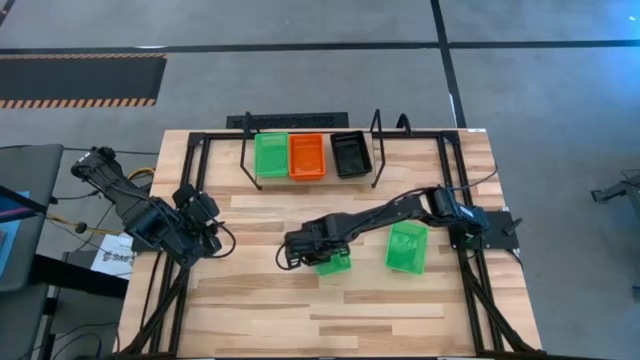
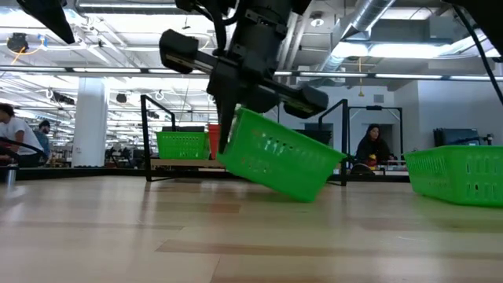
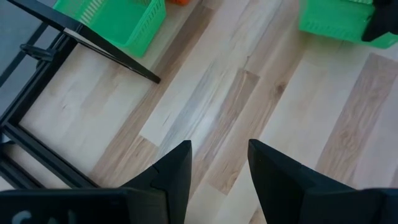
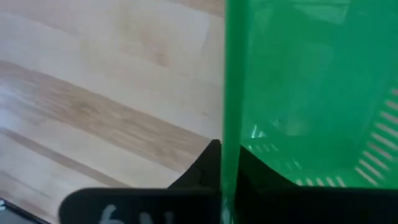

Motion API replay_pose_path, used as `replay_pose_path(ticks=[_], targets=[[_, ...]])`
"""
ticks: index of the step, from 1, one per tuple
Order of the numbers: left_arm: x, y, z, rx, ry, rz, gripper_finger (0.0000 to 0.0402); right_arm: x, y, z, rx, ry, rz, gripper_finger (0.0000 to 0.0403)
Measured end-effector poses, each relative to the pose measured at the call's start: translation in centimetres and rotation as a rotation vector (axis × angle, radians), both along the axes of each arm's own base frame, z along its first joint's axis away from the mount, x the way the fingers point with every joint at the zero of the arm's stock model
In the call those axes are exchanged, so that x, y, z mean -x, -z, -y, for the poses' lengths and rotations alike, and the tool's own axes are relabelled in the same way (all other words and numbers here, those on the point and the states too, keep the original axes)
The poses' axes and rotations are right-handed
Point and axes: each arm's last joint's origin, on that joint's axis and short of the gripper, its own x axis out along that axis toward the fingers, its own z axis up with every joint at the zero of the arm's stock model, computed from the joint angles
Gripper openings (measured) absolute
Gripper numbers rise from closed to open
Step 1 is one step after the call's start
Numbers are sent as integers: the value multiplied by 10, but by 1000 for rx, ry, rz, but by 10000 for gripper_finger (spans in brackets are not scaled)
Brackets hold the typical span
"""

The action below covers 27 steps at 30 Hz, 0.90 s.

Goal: Stack baskets on shelf by color
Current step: Stack the bottom green bin on top of the green bin on the shelf

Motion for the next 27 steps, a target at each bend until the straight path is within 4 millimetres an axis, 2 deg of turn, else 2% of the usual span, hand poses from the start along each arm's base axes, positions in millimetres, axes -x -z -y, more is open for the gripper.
replay_pose_path(ticks=[8, 15, 22, 24, 27], targets=[[0, 0, 0, 5, 1, -4, 146, -6, -4, 10, 13, -27, 48, 84], [0, 0, 0, 5, 1, -4, 146, -14, -23, 21, 9, -78, 116, 133], [-1, 0, 1, 14, -6, 6, 146, -28, -81, 28, 76, -211, 332, 154], [-1, 0, 1, 20, -7, 13, 146, -27, -98, 28, 96, -252, 354, 154], [-1, 0, 1, 32, -26, 23, 146, -13, -118, 26, 106, -297, 280, 148]])
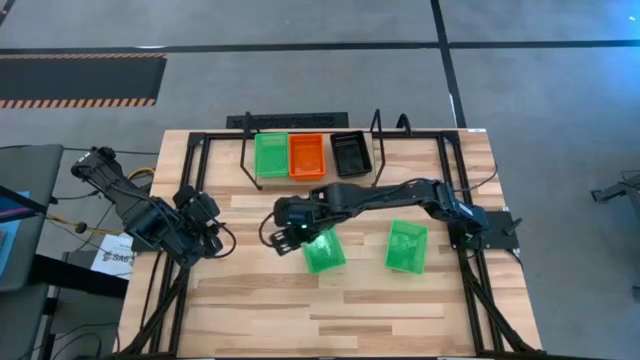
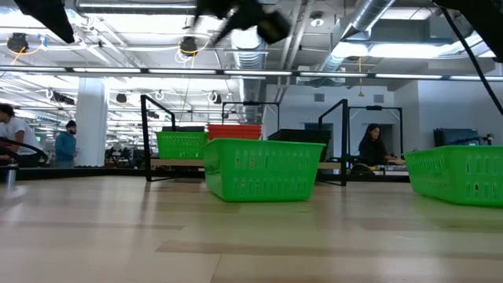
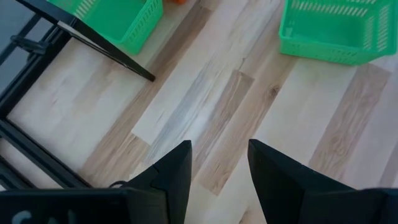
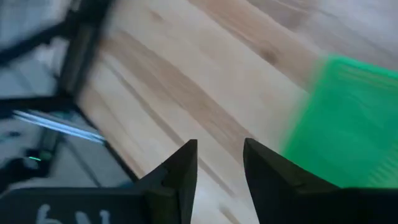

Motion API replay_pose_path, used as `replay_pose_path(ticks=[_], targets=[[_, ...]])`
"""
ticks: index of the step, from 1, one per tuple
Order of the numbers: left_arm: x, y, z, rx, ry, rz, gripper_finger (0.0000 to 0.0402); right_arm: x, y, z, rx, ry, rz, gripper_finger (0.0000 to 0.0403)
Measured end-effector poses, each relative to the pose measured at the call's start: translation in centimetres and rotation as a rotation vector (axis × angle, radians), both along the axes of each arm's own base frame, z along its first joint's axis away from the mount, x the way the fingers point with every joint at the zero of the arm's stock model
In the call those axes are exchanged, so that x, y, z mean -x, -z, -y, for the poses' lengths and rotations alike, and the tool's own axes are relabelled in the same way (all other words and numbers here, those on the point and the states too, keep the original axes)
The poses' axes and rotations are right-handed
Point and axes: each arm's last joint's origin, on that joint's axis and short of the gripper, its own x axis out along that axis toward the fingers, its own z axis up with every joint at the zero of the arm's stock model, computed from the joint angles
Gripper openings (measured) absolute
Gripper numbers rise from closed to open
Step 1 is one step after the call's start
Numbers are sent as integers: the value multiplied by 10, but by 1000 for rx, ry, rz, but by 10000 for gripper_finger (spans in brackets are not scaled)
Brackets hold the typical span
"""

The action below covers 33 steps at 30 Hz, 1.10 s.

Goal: Stack baskets on shelf by color
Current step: Stack the bottom green bin on top of the green bin on the shelf

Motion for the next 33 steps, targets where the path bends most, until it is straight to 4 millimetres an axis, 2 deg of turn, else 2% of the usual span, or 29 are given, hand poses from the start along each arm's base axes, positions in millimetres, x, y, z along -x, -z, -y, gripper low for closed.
replay_pose_path(ticks=[3, 8, 14, 24, 33], targets=[[0, 0, 0, 12, -22, 10, 146, 21, -4, -6, 17, -1, -157, 140], [0, 0, 0, 19, -39, 19, 146, 60, -4, -27, 70, 47, -461, 133], [-1, 0, 0, 21, -53, 36, 146, 69, 0, -60, 97, 83, -476, 133], [-1, 0, 0, 88, -170, 95, 146, 88, 31, -107, 156, 219, -571, 127], [-1, 0, 0, 93, -168, 89, 146, 118, 18, -152, 108, 312, -547, 127]])
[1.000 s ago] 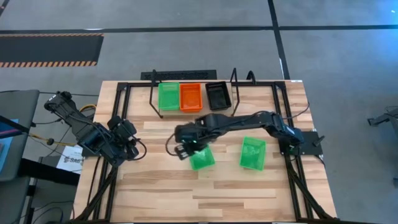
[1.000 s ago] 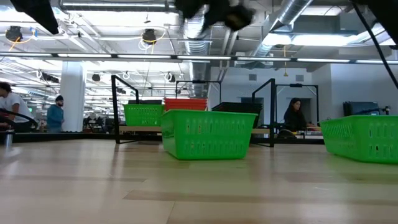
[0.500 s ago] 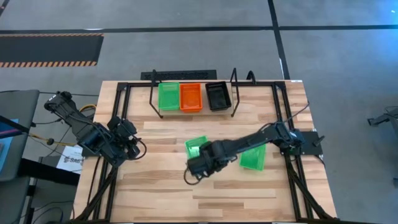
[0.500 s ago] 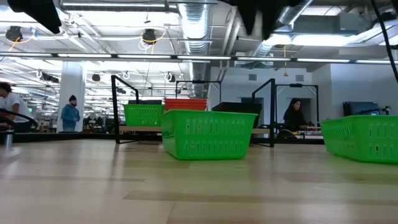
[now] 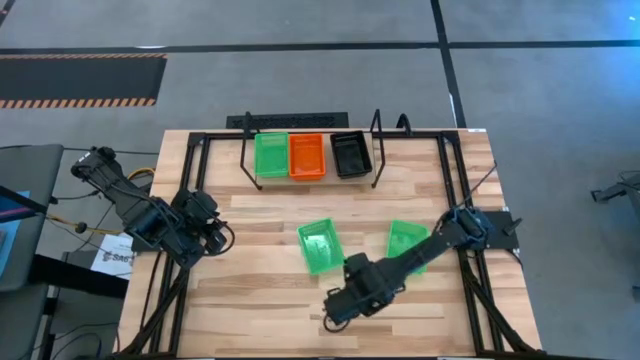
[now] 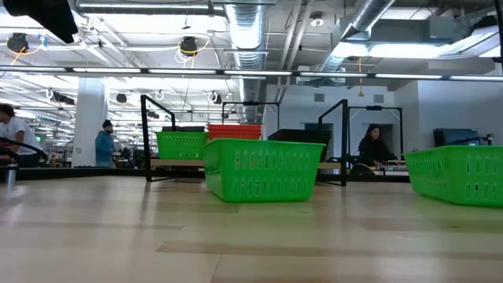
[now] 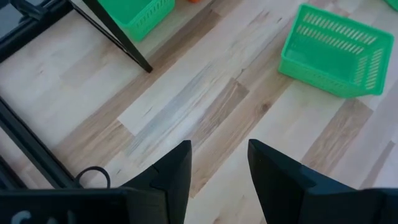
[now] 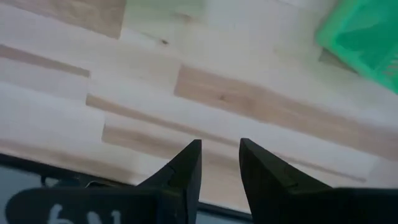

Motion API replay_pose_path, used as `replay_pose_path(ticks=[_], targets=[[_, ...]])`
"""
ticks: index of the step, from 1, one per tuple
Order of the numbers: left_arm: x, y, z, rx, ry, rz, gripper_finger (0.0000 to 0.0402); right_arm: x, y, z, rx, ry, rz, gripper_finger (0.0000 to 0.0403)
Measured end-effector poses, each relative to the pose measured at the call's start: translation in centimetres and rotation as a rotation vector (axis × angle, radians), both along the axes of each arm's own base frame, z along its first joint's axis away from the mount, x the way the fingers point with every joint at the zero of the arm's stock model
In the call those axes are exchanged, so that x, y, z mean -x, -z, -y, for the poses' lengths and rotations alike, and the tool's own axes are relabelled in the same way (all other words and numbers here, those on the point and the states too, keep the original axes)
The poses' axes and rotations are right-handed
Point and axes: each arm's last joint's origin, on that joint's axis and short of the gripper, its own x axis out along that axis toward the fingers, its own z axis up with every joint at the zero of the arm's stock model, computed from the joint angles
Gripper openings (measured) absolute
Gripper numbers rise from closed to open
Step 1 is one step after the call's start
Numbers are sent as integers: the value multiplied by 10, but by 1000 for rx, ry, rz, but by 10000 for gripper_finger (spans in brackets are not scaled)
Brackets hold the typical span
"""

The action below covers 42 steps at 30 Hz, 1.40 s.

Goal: Stack baskets on shelf by color
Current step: Stack the bottom green bin on top of the green bin on the shelf

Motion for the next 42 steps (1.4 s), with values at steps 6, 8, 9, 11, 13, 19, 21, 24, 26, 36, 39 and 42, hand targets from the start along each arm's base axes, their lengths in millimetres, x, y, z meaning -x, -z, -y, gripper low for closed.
replay_pose_path(ticks=[6, 8, 9, 11, 13, 19, 21, 24, 26, 36, 39, 42], targets=[[0, 1, 0, 13, -31, 19, 146, 30, -12, -10, 46, -25, 28, 122], [-2, 7, 1, 23, -56, 27, 146, 41, -14, -3, 93, -36, 37, 116], [-3, 11, 2, 37, -76, 39, 146, 47, -16, 2, 121, -46, 44, 113], [-6, 21, 4, 74, -122, 67, 146, 59, -18, 17, 175, -65, 51, 108], [-10, 32, 7, 121, -179, 107, 146, 71, -23, 35, 213, -102, 52, 106], [-30, 72, 17, 306, -447, 248, 146, 105, -49, 90, 244, -286, 77, 104], [-38, 86, 20, 336, -509, 274, 146, 115, -60, 106, 269, -353, 106, 104], [-55, 103, 24, 359, -571, 300, 146, 128, -76, 128, 322, -436, 151, 104], [-67, 110, 28, 384, -590, 327, 146, 136, -86, 141, 360, -470, 180, 104], [-116, 132, 32, 452, -544, 420, 146, 163, -110, 171, 411, -457, 256, 104], [-124, 136, 28, 455, -546, 425, 146, 165, -111, 171, 412, -455, 264, 104], [-131, 134, 22, 470, -527, 434, 146, 164, -111, 171, 424, -462, 259, 104]])
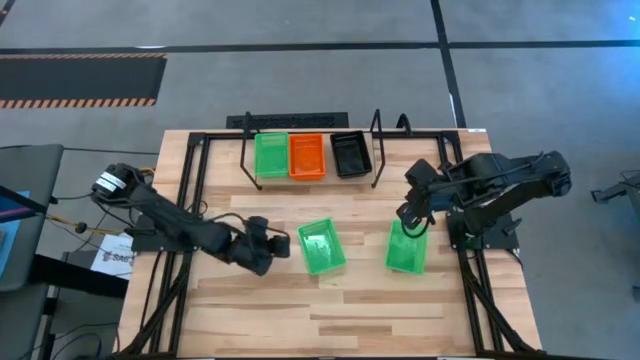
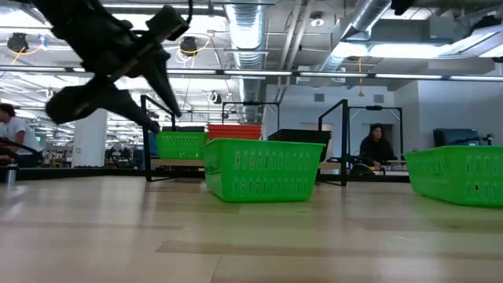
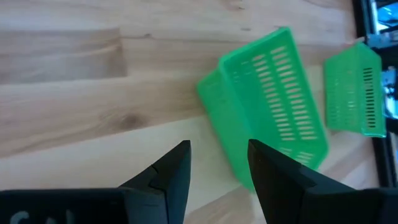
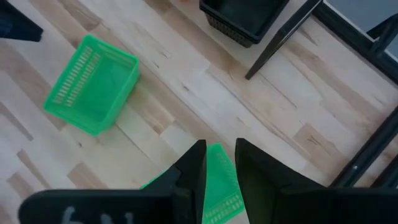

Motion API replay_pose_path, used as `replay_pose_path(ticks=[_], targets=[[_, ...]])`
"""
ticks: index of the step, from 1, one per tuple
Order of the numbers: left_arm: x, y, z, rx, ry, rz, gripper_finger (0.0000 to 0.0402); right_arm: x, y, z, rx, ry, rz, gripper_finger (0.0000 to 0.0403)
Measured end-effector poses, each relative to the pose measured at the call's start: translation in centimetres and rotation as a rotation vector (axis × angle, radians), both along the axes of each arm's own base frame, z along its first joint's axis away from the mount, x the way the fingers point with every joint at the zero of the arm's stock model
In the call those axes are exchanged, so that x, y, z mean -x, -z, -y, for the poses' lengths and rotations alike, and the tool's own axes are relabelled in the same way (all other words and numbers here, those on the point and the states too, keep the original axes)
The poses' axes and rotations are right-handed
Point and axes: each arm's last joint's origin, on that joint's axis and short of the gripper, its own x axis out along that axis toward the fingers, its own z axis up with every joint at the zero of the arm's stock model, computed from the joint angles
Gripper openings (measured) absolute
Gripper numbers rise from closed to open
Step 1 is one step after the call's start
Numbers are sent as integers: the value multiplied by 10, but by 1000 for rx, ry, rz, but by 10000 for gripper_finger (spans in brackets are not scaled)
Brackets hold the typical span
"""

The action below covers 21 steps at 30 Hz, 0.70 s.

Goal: Stack baskets on shelf by color
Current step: Stack the bottom green bin on top of the green bin on the shelf

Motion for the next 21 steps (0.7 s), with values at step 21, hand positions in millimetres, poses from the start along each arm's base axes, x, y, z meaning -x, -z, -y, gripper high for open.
replay_pose_path(ticks=[21], targets=[[-22, -9, -23, 52, 24, 109, 146, -8, 5, -2, 63, -113, -70, 104]])
